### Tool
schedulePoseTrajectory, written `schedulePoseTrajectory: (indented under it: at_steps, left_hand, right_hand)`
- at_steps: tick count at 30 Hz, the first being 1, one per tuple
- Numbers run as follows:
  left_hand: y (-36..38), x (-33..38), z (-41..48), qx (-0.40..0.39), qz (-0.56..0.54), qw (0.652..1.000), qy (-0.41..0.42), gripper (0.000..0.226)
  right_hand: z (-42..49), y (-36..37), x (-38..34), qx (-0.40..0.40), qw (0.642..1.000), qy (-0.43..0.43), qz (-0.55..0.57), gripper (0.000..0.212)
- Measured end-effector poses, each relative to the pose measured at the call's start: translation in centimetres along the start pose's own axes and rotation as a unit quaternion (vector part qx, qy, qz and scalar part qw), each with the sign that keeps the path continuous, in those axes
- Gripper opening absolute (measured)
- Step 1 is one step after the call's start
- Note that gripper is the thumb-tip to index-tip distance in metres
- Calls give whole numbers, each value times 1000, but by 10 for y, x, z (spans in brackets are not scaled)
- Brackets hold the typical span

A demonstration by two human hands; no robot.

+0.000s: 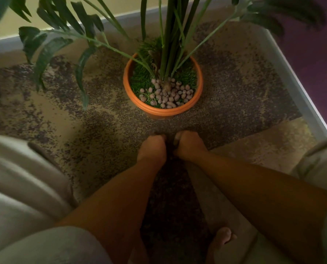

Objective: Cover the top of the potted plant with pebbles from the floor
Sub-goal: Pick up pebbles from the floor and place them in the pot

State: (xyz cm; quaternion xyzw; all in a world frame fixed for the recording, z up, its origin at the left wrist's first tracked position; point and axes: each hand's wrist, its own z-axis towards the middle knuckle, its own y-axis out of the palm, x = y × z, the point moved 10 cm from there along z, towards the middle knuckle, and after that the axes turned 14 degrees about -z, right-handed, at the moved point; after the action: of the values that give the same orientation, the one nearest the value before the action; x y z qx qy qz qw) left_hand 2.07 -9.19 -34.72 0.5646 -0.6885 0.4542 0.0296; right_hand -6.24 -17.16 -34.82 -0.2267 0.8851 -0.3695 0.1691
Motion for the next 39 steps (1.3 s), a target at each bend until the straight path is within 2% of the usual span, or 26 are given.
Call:
schedulePoseTrajectory:
  at_steps: [10,17,27,30,39]
  left_hand:
    - [-9,-2,8,38,-20,998,-34,30]
    - [-9,-5,9,43,-35,996,-63,29]
    - [-17,-24,9,92,-161,974,-131,22]
    - [-18,-26,9,100,-157,972,-140,23]
    - [-16,-17,11,94,-93,983,-127,22]
  right_hand:
    - [7,-3,14,0,996,31,87,14]
    - [10,-6,16,15,995,41,91,14]
    - [9,-12,17,18,993,41,106,16]
    - [9,-12,19,-6,992,54,112,18]
    - [12,-16,29,-6,980,90,177,17]
